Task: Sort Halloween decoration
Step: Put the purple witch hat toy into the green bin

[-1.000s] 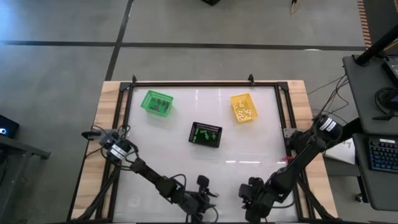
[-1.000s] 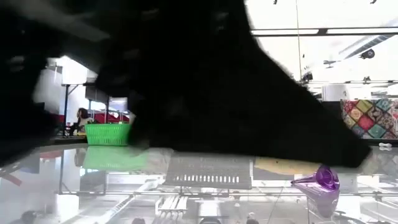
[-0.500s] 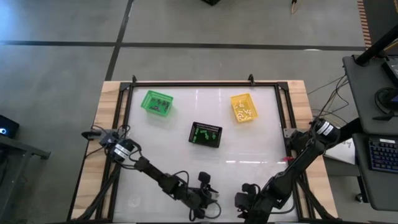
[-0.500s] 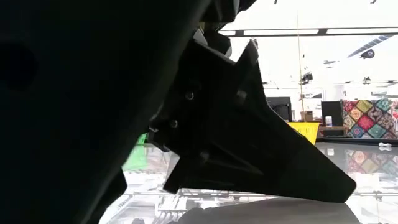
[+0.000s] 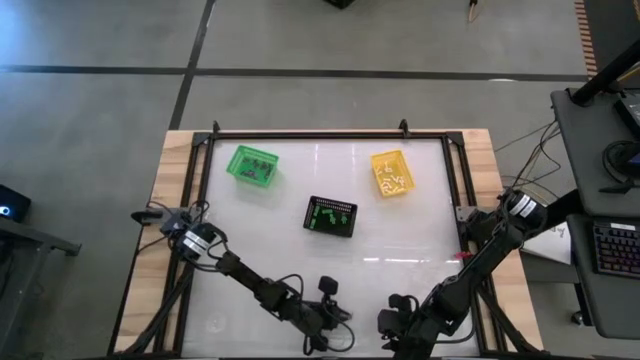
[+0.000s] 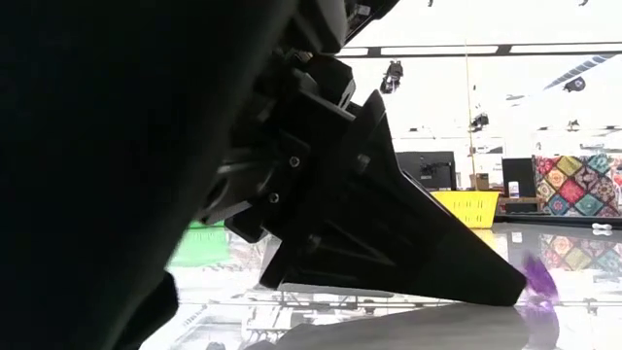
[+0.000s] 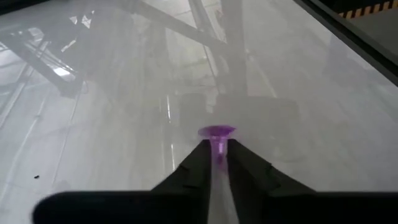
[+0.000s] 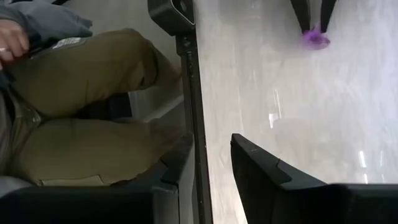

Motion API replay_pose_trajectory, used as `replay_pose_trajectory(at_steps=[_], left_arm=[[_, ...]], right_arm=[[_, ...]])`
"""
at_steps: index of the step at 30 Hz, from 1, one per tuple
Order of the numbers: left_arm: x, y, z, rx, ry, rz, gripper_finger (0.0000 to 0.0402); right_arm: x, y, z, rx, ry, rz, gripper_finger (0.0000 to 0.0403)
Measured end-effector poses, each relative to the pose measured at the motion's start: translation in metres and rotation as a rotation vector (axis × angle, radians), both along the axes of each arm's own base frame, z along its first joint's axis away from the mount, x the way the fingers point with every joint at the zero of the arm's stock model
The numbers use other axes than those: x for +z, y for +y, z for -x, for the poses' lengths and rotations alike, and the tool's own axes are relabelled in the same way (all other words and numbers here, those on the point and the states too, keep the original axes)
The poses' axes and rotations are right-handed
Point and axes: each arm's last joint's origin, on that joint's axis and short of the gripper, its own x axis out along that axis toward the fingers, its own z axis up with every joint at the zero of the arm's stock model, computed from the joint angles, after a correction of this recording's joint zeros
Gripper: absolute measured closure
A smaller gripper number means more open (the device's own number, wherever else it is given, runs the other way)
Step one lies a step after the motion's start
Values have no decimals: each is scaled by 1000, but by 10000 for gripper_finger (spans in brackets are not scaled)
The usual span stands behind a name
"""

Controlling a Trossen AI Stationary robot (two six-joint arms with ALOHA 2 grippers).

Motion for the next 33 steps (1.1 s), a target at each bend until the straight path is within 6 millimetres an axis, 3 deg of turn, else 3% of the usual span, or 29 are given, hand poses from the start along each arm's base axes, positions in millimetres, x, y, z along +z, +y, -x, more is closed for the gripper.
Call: replay_pose_trajectory(at_steps=[4, 16, 22, 26, 33], left_arm=[[0, 0, 0, 1, 0, -5, 397], [13, 2, 0, 13, -27, -1, 401], [42, -4, 7, 16, -89, -11, 401], [69, -1, 17, 38, -115, -58, 401], [110, 35, 57, 227, -72, -149, 401]], right_arm=[[0, 0, 0, 6, -3, 5, 307], [2, -2, 2, 47, -8, 27, 307], [13, -14, 18, 61, 40, 128, 307], [26, -25, 24, 20, -37, 228, 307], [47, -44, 22, 9, -159, 311, 307]])
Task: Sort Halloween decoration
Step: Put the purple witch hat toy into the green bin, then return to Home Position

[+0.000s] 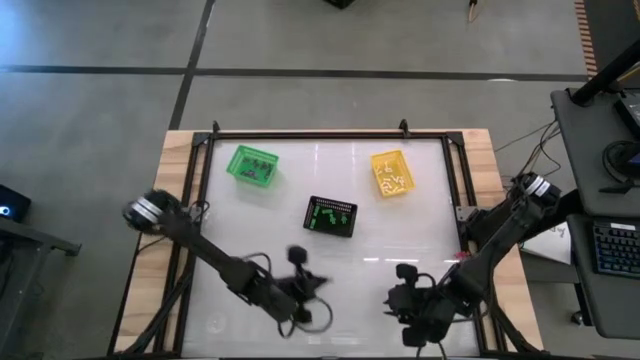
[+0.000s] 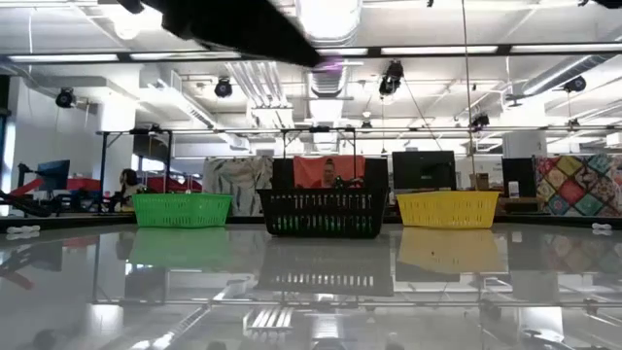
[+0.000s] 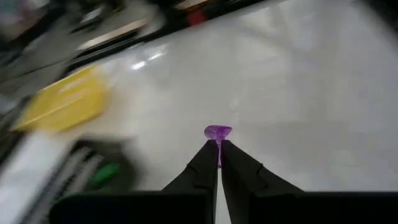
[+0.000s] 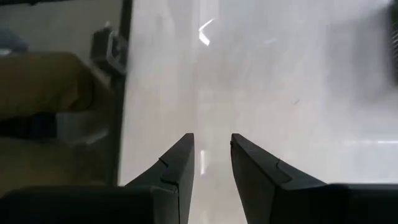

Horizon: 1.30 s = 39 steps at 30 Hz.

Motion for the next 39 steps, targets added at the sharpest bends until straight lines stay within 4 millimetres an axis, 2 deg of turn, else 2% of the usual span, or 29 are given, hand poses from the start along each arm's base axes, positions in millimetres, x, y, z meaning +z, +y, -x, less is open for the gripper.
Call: replay_pose_trajectory(at_steps=[6, 9, 15, 18, 24, 27, 30, 39], left_arm=[[29, 59, 49, 279, 35, -24, 401], [34, 97, 74, 413, 64, 22, 401], [32, 181, 118, 792, 77, 137, 401], [30, 214, 131, 891, 81, 200, 401], [24, 269, 144, 940, 125, 272, 401], [19, 289, 150, 995, 119, 290, 401], [17, 298, 154, 1025, 142, 263, 398], [15, 302, 153, 1028, 163, 246, 341]], right_arm=[[13, -25, -12, -30, -62, 64, 307], [17, -40, -22, -26, -79, 107, 307], [17, -75, -44, -63, -76, 189, 307], [14, -93, -54, -88, -60, 216, 307], [8, -126, -65, -167, -26, 245, 307], [5, -136, -67, -186, -4, 233, 307], [1, -142, -68, -166, 23, 195, 307], [-16, -152, -65, -166, 69, 215, 307]])
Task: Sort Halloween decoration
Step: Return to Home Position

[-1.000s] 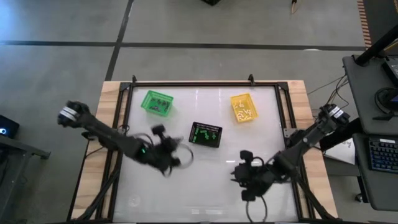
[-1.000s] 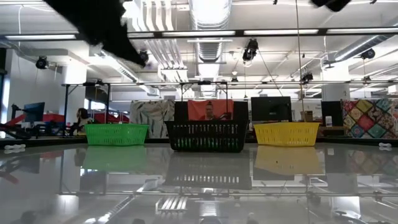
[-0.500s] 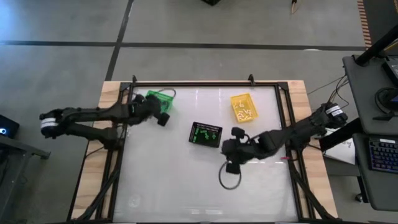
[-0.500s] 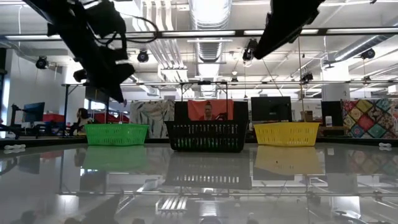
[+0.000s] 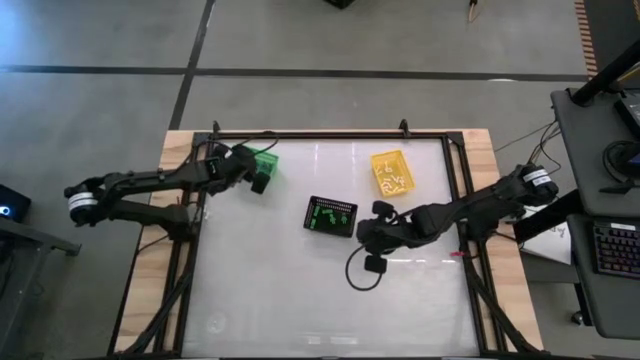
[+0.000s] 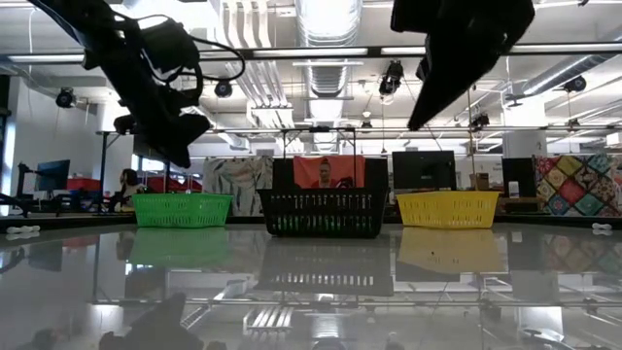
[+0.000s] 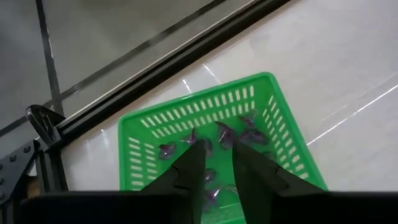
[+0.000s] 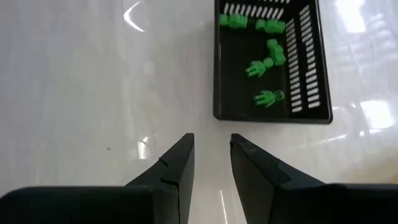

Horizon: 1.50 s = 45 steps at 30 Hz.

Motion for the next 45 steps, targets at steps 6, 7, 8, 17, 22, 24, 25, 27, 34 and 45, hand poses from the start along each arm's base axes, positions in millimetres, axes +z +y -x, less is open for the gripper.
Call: replay_pose_trajectory(at_steps=[6, 7, 8, 17, 22, 24, 25, 27, 34, 45], left_arm=[[7, -16, -6, -106, -100, 58, 316], [10, -22, -8, -148, -127, 57, 315], [12, -29, -10, -186, -145, 52, 315], [38, -105, -1, -650, -336, -77, 318], [33, -115, 22, -741, -505, -136, 331], [28, -113, 31, -741, -547, -154, 339], [27, -112, 35, -744, -563, -168, 344], [24, -112, 43, -773, -602, -186, 352], [17, -110, 67, -864, -737, -238, 364], [-13, -107, 89, -919, -898, -278, 364]], right_arm=[[-14, -1, 3, 32, -17, 9, 307], [-17, -1, 4, 54, -39, 3, 307], [-19, -1, 5, 82, -68, -9, 307], [-17, -23, 39, 213, -389, 32, 307], [-10, -40, 70, 173, -482, 40, 307], [-8, -44, 83, 165, -517, 39, 307], [-6, -46, 89, 162, -539, 38, 307], [-6, -48, 100, 159, -573, 35, 307], [-5, -55, 135, 155, -708, 34, 307], [-21, -64, 188, 135, -977, 11, 307]])
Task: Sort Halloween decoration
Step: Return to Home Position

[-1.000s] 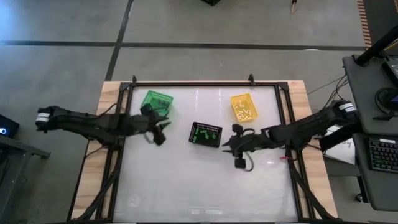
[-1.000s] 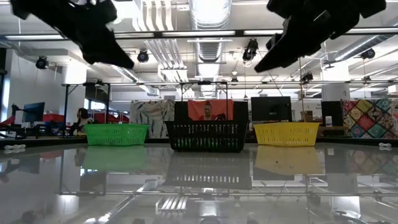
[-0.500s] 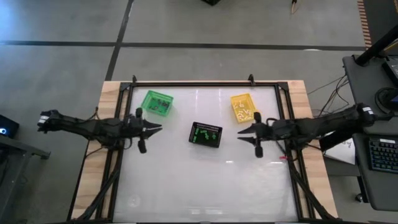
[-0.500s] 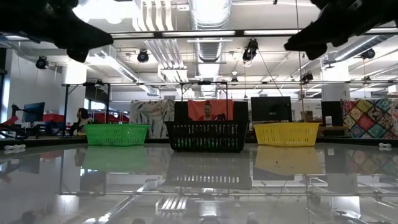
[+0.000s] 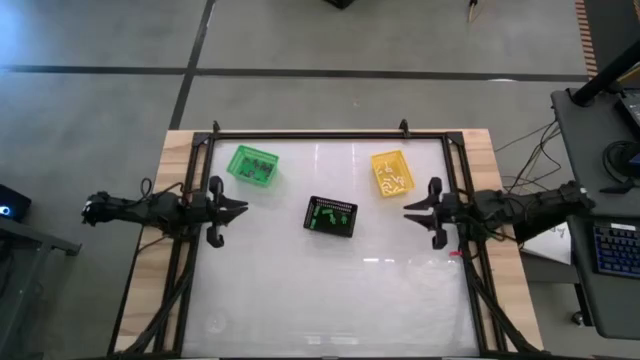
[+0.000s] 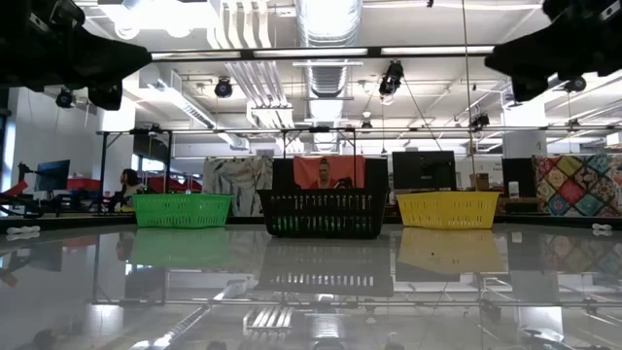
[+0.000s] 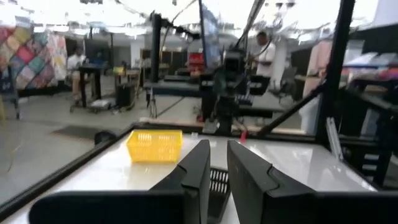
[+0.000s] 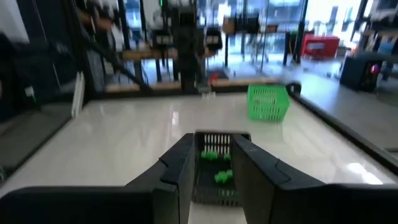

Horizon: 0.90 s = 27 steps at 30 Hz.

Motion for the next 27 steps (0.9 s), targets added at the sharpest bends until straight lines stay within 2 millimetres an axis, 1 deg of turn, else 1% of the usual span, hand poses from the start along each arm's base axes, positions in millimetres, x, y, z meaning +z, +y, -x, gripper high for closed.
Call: replay_pose_trajectory(at_steps=[6, 7, 9, 11, 14, 17, 19, 27], left_arm=[[-9, -3, -3, -78, -25, -24, 364], [-11, -3, -4, -90, -36, -28, 364], [-10, -5, -4, -136, -49, -35, 364], [-10, -6, -5, -165, -50, -37, 364], [-10, -7, -5, -195, -44, -43, 364], [-19, -7, -7, -204, 49, -55, 364], [-25, -7, -7, -186, 110, -30, 364], [-29, -7, -10, -173, 160, -20, 364]], right_arm=[[-9, -3, 18, -3, -111, -11, 307], [-9, -3, 18, -4, -118, -11, 307], [-16, -3, 16, -8, -62, 7, 307], [-14, -3, 15, -19, -71, 15, 307], [-20, -4, 14, -41, -62, 25, 307], [-34, -4, 11, -73, 6, 58, 307], [-42, -5, 10, -108, 42, 66, 307], [-42, -6, 8, -137, 74, 161, 307]])
